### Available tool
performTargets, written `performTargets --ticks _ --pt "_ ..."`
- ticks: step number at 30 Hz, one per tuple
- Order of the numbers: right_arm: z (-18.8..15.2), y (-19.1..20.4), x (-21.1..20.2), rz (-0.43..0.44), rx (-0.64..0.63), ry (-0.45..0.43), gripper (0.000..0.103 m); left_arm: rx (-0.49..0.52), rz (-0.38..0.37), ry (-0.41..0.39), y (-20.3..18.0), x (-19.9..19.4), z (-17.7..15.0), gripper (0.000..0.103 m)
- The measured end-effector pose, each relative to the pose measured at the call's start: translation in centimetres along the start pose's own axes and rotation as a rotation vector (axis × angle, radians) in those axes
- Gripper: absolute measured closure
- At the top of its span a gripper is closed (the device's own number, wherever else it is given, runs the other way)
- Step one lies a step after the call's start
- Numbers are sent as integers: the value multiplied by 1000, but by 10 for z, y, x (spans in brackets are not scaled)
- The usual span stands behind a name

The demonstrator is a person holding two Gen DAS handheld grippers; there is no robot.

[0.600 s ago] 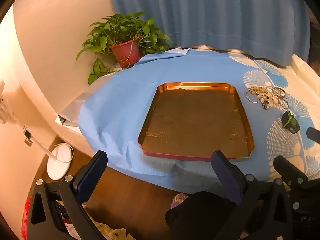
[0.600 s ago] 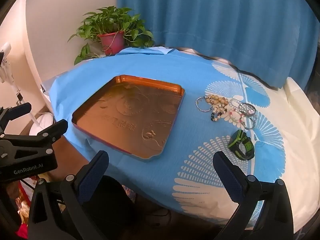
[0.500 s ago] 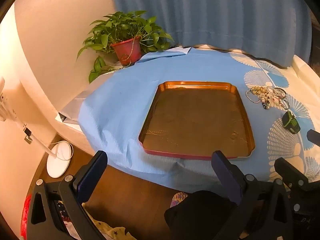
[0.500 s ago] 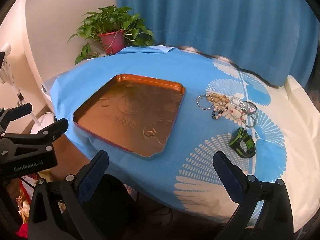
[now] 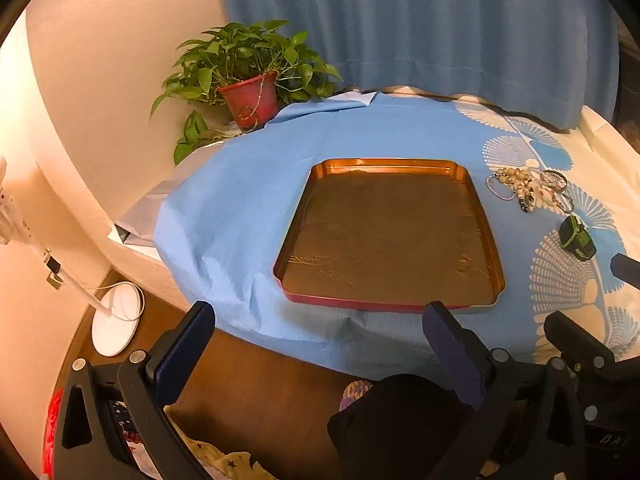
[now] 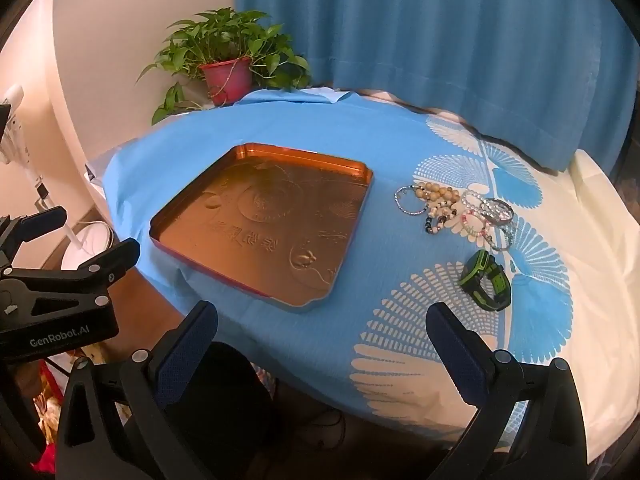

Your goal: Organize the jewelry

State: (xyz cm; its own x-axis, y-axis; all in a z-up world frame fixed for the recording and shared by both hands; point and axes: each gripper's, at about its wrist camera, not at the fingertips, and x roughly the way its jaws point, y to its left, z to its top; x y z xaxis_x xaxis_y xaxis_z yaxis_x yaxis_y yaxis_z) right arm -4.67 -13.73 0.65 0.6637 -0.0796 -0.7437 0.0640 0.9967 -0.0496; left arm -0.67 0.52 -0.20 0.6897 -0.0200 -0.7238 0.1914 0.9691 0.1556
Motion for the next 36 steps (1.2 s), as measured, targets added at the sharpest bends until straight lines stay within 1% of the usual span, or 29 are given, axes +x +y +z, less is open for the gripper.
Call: performTargets --ticks 36 --pt "4 8 -13 10 -1 -7 0 -7 4 -8 7 -9 -3 0"
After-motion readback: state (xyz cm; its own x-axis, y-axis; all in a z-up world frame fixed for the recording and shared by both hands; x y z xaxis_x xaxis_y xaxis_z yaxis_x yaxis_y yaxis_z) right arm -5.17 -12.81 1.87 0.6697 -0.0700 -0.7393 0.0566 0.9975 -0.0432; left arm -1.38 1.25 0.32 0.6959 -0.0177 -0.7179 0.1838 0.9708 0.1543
